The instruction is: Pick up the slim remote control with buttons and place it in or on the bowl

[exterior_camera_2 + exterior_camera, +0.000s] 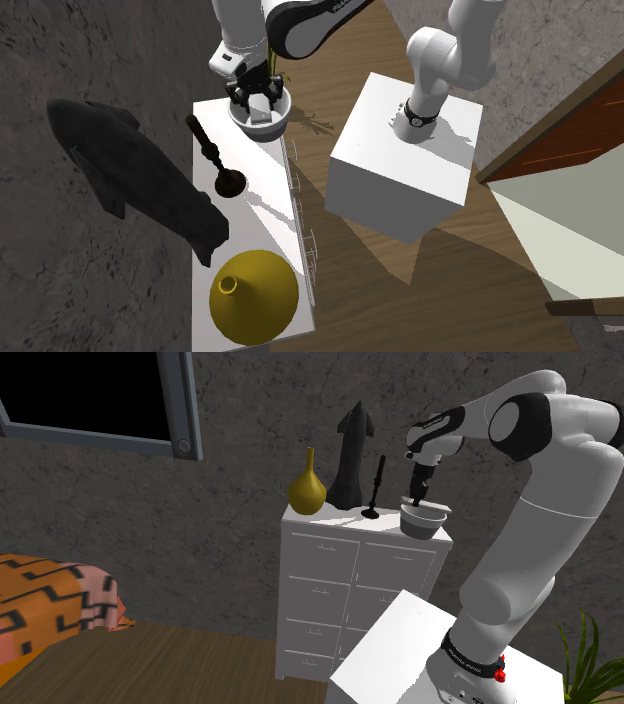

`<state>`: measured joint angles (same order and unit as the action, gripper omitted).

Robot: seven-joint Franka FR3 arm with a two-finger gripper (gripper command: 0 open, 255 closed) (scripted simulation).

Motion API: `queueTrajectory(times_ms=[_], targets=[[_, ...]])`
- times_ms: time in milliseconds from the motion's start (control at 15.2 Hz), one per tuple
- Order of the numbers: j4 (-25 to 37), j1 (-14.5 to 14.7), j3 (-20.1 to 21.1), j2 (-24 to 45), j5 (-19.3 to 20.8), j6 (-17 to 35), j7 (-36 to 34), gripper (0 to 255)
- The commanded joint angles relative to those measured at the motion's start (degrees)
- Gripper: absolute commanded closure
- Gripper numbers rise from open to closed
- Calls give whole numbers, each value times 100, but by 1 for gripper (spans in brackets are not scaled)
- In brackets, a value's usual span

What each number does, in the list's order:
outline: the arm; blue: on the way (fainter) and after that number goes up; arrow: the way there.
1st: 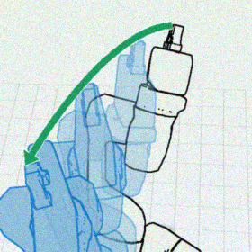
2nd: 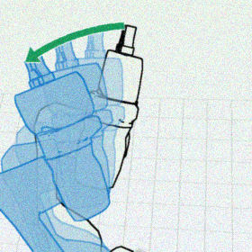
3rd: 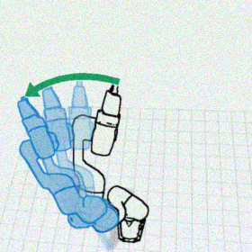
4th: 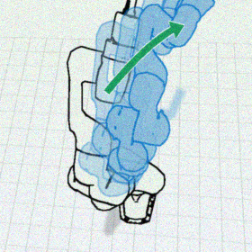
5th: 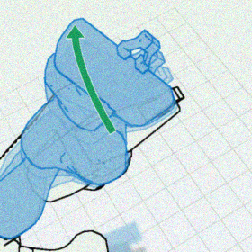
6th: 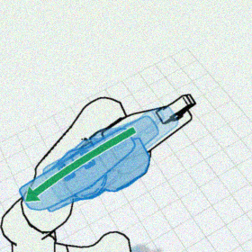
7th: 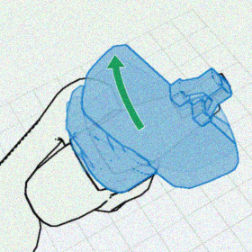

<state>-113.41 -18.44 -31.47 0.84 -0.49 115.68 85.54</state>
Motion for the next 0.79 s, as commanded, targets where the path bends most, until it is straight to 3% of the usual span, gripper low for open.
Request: queueTrajectory(times_ms=[0,594,660,726], targets=[[-93,-11,-9,59,-37,149,35,255],[-208,-19,-9,119,-74,314,62,255],[-201,-18,-7,124,-77,311,61,0],[-203,-16,-6,125,-77,314,57,0]])
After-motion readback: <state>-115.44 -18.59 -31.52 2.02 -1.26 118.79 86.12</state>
